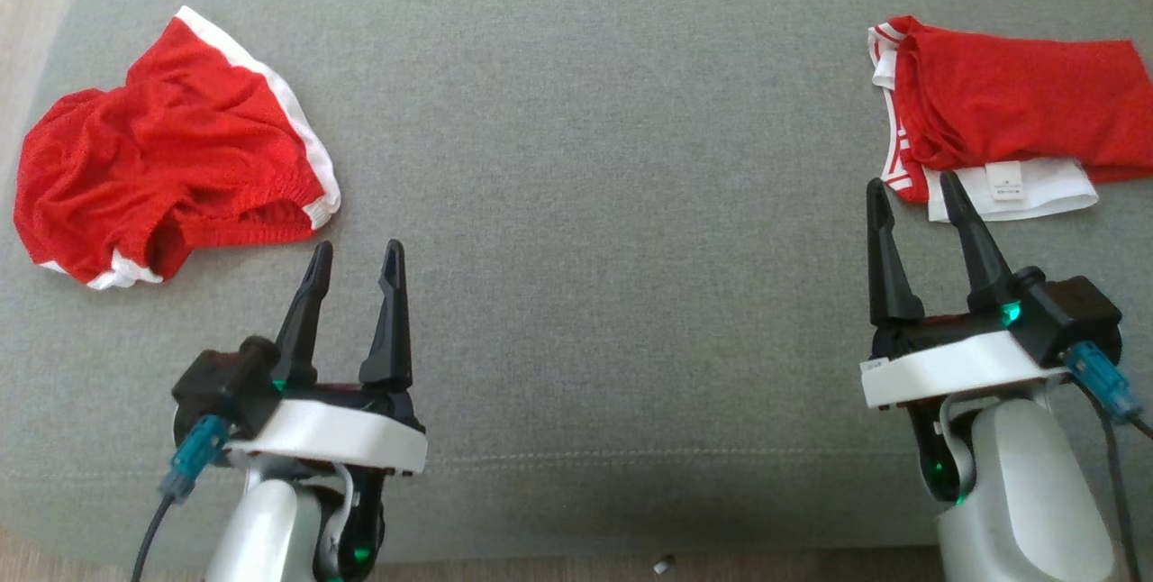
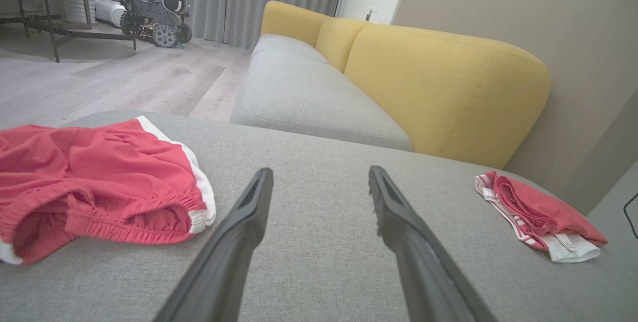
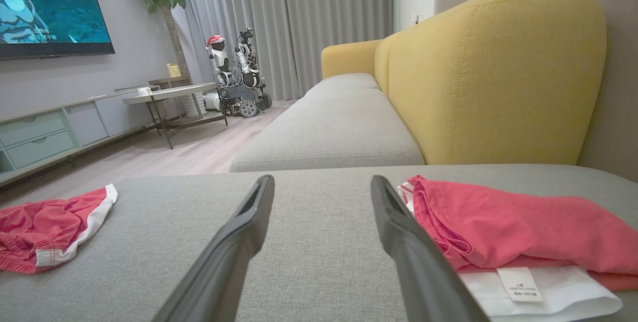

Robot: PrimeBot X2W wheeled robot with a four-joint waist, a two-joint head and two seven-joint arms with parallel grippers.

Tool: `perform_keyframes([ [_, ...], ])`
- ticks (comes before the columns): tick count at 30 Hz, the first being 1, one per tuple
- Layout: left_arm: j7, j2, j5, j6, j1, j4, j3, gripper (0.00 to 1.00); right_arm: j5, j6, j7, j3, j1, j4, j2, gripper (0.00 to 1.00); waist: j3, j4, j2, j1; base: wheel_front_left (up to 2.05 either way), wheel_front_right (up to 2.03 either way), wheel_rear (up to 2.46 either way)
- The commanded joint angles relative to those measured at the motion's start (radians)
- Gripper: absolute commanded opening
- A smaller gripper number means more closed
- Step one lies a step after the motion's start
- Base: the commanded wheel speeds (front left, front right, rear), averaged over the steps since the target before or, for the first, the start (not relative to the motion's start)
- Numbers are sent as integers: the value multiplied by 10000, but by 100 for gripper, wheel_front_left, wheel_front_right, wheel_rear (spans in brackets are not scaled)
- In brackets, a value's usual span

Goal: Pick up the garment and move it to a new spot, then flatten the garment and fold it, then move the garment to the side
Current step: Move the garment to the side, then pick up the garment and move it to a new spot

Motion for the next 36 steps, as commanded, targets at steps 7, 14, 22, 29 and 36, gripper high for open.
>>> perform_keyframes([
  [7, -51, 79, 56, 50, -206, -410, 407, 100, 116, 63, -140, 296, -32, -384, 106, 100, -1, 49, -1, 1, 0, 0, 0],
  [14, -51, 79, -81, 89, -311, -528, 651, 100, 162, 63, -21, 559, -40, -364, 107, 100, 102, 696, -1, 1, 0, 0, 0],
  [22, -51, 79, -220, 133, -303, -684, 979, 100, 36, 63, 290, 733, -122, -300, 108, 100, 179, 1946, -1, 1, 0, 0, 0],
  [29, -51, 79, -386, 202, -49, -770, 1091, 100, -58, 63, 564, 910, -158, -258, 108, 100, 137, 2990, -1, 1, 0, 0, 0],
  [36, -51, 79, -496, 253, 108, -836, 1035, 100, -46, 63, 671, 996, -179, -274, 108, 100, 156, 3487, -1, 1, 0, 0, 0],
])
